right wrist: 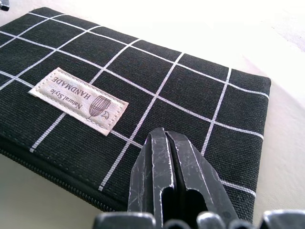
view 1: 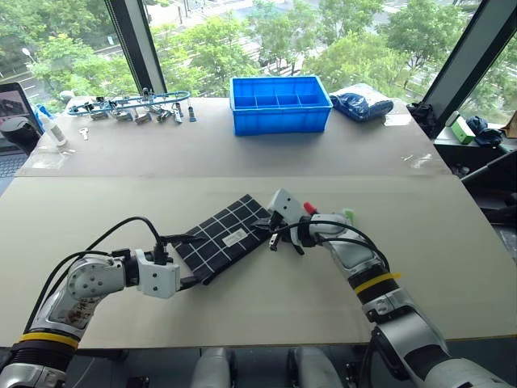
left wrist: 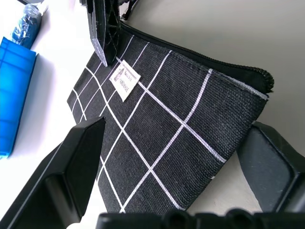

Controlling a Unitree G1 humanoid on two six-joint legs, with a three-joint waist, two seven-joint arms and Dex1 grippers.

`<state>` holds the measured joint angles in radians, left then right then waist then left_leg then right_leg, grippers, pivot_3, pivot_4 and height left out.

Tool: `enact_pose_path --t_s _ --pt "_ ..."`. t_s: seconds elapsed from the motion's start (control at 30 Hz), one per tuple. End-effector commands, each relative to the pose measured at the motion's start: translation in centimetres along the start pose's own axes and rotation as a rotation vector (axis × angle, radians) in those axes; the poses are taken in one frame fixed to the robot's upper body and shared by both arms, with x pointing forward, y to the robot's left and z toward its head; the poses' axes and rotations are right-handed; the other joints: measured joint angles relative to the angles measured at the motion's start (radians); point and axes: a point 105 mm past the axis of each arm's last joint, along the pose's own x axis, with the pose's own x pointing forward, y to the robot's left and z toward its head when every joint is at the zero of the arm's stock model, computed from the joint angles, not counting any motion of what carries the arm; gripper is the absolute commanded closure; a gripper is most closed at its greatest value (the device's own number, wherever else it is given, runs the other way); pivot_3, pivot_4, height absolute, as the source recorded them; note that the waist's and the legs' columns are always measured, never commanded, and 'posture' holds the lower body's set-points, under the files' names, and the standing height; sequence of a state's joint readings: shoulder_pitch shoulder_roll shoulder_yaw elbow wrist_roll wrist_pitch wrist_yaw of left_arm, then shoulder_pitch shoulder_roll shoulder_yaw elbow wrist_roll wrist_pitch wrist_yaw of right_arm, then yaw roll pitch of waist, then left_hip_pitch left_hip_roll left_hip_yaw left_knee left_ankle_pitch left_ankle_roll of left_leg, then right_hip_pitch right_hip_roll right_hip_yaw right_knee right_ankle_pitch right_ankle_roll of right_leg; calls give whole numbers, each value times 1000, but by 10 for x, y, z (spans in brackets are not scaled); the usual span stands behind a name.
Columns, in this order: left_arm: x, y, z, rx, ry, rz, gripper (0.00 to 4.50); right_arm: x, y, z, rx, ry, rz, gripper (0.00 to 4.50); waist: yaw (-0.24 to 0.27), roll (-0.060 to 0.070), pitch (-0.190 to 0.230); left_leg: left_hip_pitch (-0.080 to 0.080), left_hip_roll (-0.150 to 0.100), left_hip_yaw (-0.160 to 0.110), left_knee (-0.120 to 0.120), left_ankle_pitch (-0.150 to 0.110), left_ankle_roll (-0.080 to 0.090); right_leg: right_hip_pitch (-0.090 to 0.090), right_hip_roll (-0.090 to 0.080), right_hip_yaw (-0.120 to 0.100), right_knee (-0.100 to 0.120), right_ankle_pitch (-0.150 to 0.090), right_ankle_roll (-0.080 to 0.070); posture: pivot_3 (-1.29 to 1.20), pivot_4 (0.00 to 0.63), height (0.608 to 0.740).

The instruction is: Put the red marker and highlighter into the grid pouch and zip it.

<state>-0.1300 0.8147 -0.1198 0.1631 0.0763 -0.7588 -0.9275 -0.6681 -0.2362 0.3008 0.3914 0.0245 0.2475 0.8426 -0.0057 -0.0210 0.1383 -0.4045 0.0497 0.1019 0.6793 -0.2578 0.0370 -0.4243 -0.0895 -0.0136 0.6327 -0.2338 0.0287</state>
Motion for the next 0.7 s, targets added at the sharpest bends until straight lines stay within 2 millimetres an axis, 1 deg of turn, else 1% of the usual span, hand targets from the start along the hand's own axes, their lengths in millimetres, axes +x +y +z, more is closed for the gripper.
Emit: enact_pose_path --t_s 0.03,0.07,0.13,0.17,0.2,0.27,0.5,0.57,0.63,0.7 --pt "9 5 15 44 -60 1 2204 -3 -4 15 -20 -48 -13 4500 -2 0 0 0 0 0 0 0 0 0 0 0 0 0 0 0 150 740" --pt "10 5 16 46 -65 -1 2358 -3 -4 15 -20 -48 -13 4500 -3 0 0 0 0 0 0 0 0 0 0 0 0 0 0 0 150 740" --pt "11 3 16 25 -69 -15 3170 -4 -5 14 -21 -46 -17 4500 -6 0 0 0 0 0 0 0 0 0 0 0 0 0 0 0 150 740" --pt "11 3 15 14 -68 -18 3422 -4 -5 14 -20 -47 -18 4500 -7 0 0 0 0 0 0 0 0 0 0 0 0 0 0 0 150 740" --pt "9 2 14 10 -66 -20 3845 -4 -5 14 -20 -46 -19 4500 -7 0 0 0 0 0 0 0 0 0 0 0 0 0 0 0 150 740" --pt "7 1 13 6 -58 -26 4482 -5 -5 13 -19 -45 -21 4500 -8 0 0 0 0 0 0 0 0 0 1 0 0 0 0 0 150 740" --pt "6 7 12 -10 -59 0 4482 -6 -5 13 -14 -46 -18 4500 -8 0 0 0 0 0 0 0 0 0 0 0 0 0 0 0 150 740" --pt "6 11 11 -36 -61 39 4482 -6 -6 13 -8 -50 -19 4500 -8 0 0 0 0 0 0 0 0 0 0 0 0 0 0 0 150 740" --pt "3 20 11 -107 -75 125 4482 -7 -8 14 3 -58 -29 4500 -8 0 0 0 0 0 0 0 0 0 0 0 0 0 0 0 150 740" --pt "0 24 11 -167 -95 171 4482 -9 -10 15 14 -65 -39 4500 -8 0 0 0 0 0 0 0 0 0 0 0 0 0 0 0 150 740"
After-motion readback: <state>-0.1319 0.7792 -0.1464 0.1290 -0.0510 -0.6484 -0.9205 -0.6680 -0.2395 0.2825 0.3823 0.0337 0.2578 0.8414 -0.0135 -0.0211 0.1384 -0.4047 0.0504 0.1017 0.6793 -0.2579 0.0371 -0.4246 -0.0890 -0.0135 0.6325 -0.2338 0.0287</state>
